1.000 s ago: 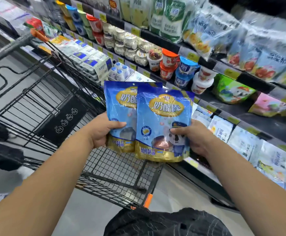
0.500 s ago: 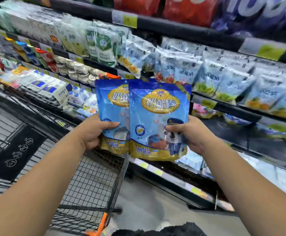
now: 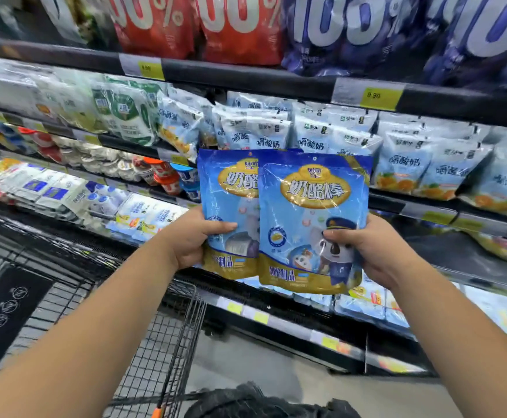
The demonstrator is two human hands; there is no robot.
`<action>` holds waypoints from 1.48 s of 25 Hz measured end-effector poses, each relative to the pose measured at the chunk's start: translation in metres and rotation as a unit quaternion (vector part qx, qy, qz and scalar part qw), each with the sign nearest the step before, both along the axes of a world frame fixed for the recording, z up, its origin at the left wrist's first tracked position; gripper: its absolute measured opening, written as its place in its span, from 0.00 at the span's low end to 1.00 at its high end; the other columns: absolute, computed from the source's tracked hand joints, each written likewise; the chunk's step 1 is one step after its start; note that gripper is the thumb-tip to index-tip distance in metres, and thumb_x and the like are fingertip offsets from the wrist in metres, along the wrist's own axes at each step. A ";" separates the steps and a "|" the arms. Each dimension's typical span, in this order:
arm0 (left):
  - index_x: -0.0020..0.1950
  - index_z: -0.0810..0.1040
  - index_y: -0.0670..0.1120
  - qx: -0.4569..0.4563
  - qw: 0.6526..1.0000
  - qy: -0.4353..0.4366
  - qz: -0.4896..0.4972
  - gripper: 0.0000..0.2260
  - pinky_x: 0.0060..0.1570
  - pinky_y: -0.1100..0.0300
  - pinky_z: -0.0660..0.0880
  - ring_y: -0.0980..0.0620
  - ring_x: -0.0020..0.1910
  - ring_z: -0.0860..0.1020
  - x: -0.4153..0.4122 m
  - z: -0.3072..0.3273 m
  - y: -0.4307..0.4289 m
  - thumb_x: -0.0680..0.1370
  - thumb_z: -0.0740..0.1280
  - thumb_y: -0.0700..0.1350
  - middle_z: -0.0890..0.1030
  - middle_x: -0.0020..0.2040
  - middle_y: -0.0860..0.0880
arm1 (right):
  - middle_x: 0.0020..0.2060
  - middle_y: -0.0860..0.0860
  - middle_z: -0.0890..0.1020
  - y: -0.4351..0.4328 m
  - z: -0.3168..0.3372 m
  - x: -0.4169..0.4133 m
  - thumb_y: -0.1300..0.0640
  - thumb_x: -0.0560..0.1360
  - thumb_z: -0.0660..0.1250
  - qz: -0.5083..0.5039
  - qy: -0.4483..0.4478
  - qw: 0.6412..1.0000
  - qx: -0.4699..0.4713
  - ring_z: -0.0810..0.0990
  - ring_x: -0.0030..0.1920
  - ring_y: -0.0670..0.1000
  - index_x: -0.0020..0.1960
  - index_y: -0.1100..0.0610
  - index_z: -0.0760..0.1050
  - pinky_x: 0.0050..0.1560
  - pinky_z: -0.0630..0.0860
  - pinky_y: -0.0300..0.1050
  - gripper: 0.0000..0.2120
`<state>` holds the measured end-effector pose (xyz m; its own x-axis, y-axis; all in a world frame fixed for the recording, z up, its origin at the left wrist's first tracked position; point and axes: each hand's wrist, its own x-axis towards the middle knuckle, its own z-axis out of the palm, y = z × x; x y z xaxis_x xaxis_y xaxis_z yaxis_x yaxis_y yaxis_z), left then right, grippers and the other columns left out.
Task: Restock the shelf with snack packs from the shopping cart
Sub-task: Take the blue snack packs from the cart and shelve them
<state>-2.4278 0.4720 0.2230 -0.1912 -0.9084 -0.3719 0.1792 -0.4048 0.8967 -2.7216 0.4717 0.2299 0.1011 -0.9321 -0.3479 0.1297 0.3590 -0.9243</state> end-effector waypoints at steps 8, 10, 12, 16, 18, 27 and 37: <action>0.59 0.79 0.43 0.025 0.996 0.009 -0.085 0.18 0.48 0.50 0.83 0.44 0.49 0.84 -0.022 -0.011 -0.031 0.71 0.70 0.29 0.85 0.53 0.43 | 0.44 0.55 0.87 0.011 -0.004 -0.026 0.73 0.69 0.70 -0.073 0.020 0.997 0.015 0.86 0.41 0.55 0.50 0.60 0.80 0.38 0.82 0.47 0.13; 0.62 0.78 0.42 0.036 0.993 0.006 -0.116 0.22 0.53 0.46 0.81 0.40 0.54 0.83 -0.024 -0.017 -0.042 0.68 0.71 0.33 0.84 0.57 0.41 | 0.44 0.56 0.87 0.012 -0.009 -0.027 0.74 0.69 0.70 -0.100 0.024 0.994 0.027 0.86 0.40 0.54 0.50 0.61 0.80 0.37 0.82 0.47 0.13; 0.64 0.76 0.41 0.045 0.988 0.003 -0.145 0.24 0.56 0.44 0.79 0.38 0.57 0.81 -0.023 -0.024 -0.051 0.68 0.71 0.35 0.82 0.60 0.39 | 0.46 0.58 0.87 0.014 -0.017 -0.025 0.73 0.68 0.71 -0.117 0.031 0.992 0.042 0.86 0.42 0.56 0.52 0.62 0.80 0.40 0.82 0.49 0.15; 0.64 0.76 0.41 0.069 0.976 -0.002 -0.206 0.24 0.57 0.44 0.79 0.39 0.57 0.81 -0.020 -0.040 -0.080 0.68 0.71 0.35 0.82 0.60 0.39 | 0.48 0.59 0.86 0.018 -0.033 -0.013 0.73 0.66 0.72 -0.179 0.025 0.980 0.084 0.86 0.46 0.60 0.54 0.64 0.79 0.45 0.82 0.53 0.17; 0.62 0.77 0.42 0.085 0.970 -0.005 -0.230 0.23 0.53 0.46 0.81 0.41 0.54 0.83 -0.021 -0.052 -0.091 0.67 0.71 0.35 0.83 0.58 0.40 | 0.47 0.59 0.86 0.021 -0.043 -0.007 0.73 0.66 0.72 -0.206 0.029 0.973 0.100 0.86 0.46 0.59 0.53 0.63 0.80 0.46 0.81 0.52 0.17; 0.61 0.78 0.41 0.156 0.937 -0.037 -0.311 0.22 0.45 0.52 0.82 0.44 0.48 0.85 -0.031 -0.106 -0.110 0.66 0.71 0.35 0.85 0.55 0.41 | 0.47 0.58 0.87 0.044 -0.097 0.002 0.73 0.67 0.72 -0.278 0.009 0.942 0.187 0.86 0.45 0.59 0.52 0.61 0.80 0.49 0.81 0.52 0.16; 0.63 0.76 0.40 0.190 0.938 -0.048 -0.286 0.25 0.44 0.50 0.83 0.45 0.46 0.85 -0.054 -0.172 -0.132 0.66 0.70 0.35 0.85 0.52 0.43 | 0.46 0.58 0.87 0.026 -0.163 -0.027 0.73 0.69 0.72 -0.307 -0.012 0.926 0.219 0.86 0.46 0.59 0.53 0.59 0.80 0.48 0.82 0.56 0.16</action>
<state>-2.4818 0.3401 0.0507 -0.5562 -0.4664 -0.6879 -0.2380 -0.7037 0.6695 -2.7488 0.4972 0.0669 -0.3890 -0.5858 -0.7110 0.4529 0.5505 -0.7013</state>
